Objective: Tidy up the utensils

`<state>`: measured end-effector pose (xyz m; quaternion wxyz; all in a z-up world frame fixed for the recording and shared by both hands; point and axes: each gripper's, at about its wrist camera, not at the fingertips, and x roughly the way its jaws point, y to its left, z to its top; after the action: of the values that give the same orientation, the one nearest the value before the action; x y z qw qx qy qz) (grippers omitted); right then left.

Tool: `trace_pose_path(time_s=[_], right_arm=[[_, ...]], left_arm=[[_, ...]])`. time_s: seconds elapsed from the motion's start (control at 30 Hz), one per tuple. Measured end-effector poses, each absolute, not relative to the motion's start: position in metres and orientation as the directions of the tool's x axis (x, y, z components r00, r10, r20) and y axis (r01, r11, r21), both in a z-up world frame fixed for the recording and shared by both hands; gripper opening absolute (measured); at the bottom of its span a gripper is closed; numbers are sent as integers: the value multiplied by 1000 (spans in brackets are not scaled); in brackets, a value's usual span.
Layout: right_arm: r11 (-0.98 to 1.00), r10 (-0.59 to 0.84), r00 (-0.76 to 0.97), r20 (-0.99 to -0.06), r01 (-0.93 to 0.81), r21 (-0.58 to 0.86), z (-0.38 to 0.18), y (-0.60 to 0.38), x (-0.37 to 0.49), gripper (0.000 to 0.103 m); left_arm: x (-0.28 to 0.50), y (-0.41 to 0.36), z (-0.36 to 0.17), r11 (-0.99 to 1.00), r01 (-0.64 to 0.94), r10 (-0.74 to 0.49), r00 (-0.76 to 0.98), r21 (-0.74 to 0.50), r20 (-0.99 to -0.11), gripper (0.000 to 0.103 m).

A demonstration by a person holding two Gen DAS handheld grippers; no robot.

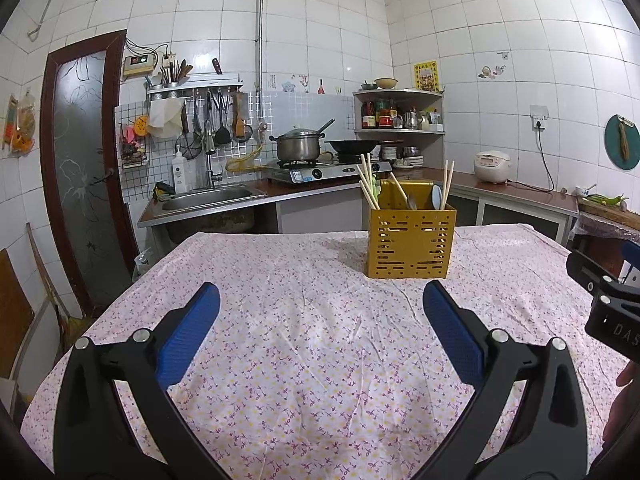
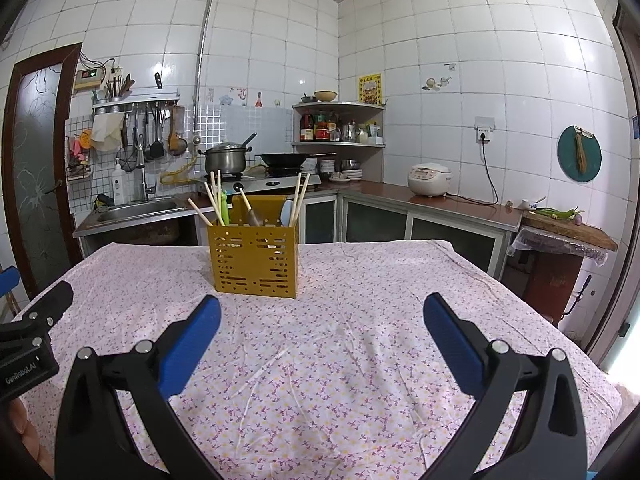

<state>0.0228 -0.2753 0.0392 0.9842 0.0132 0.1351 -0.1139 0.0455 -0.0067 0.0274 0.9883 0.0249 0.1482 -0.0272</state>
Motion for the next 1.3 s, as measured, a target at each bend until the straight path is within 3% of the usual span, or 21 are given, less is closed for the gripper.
trace_pose_path(time_s=[1.3], right_arm=[[973,-222,938,-267,229,-4,37,-277,22,99]], left_arm=[[36,-5,33,998,31,-18,965,46,-260,98]])
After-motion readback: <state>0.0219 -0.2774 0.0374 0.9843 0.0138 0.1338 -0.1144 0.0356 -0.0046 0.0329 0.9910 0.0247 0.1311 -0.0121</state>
